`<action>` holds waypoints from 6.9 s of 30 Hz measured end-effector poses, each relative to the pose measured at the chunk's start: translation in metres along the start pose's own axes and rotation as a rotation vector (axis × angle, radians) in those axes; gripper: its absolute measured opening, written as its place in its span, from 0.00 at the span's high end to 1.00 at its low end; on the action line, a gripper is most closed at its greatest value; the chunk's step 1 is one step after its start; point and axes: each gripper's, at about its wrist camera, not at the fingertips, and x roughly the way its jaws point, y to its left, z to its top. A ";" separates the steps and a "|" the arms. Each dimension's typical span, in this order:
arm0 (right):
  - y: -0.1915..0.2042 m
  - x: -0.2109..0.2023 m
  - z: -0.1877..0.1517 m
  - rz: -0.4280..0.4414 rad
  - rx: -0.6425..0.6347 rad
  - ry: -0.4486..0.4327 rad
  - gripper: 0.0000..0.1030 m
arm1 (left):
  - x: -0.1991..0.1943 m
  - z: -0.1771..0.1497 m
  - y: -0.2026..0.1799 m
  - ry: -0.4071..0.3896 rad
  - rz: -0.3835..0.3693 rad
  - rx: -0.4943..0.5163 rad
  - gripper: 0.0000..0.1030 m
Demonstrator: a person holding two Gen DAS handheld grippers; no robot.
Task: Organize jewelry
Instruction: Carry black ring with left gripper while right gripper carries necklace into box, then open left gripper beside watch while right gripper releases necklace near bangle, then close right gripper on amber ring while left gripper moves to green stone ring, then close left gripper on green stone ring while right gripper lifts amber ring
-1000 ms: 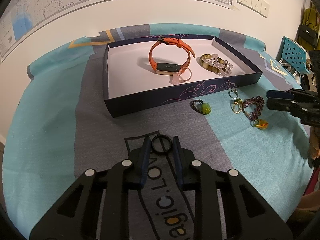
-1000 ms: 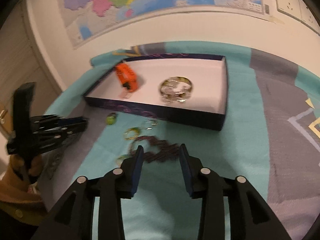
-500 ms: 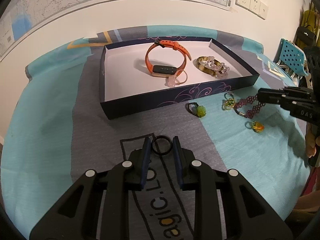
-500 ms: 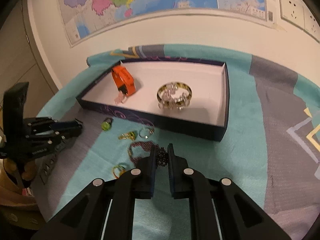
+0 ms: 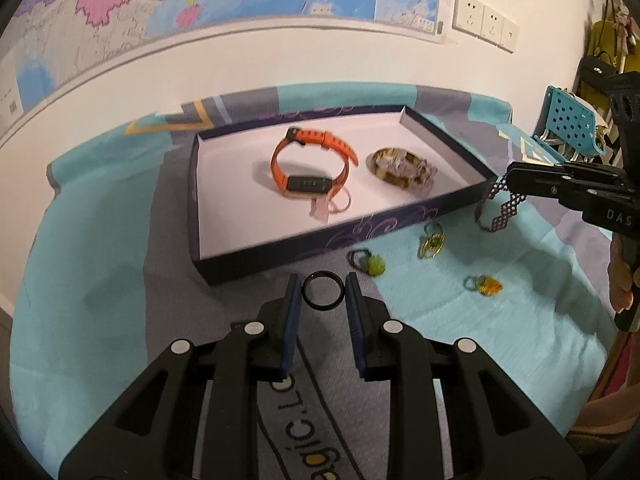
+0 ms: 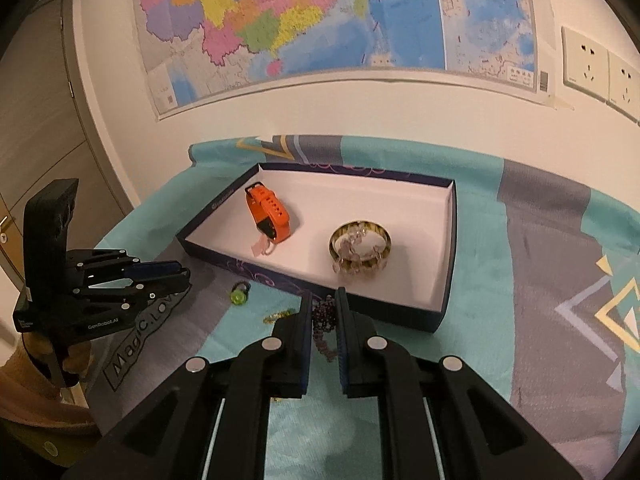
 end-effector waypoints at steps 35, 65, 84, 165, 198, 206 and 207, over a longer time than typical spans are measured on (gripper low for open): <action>0.005 0.006 0.040 0.032 -0.025 -0.068 0.94 | 0.006 0.037 -0.009 -0.063 -0.001 0.036 0.78; -0.008 0.050 0.059 0.069 0.034 -0.037 0.94 | 0.031 0.059 -0.004 -0.048 0.023 0.019 0.78; -0.032 0.083 0.053 0.064 0.125 0.024 0.94 | 0.074 0.058 0.004 0.050 0.011 -0.031 0.78; 0.023 0.035 -0.056 0.082 -0.007 0.158 0.86 | 0.057 0.012 -0.033 0.089 -0.055 0.080 0.69; 0.010 0.025 -0.026 0.076 0.007 0.062 0.86 | 0.015 0.020 -0.027 -0.006 -0.085 0.048 0.77; 0.009 0.025 -0.016 0.074 -0.001 0.041 0.86 | 0.012 0.027 -0.026 -0.022 -0.080 0.046 0.77; 0.010 0.025 -0.014 0.070 -0.005 0.040 0.86 | 0.012 0.028 -0.025 -0.023 -0.078 0.044 0.77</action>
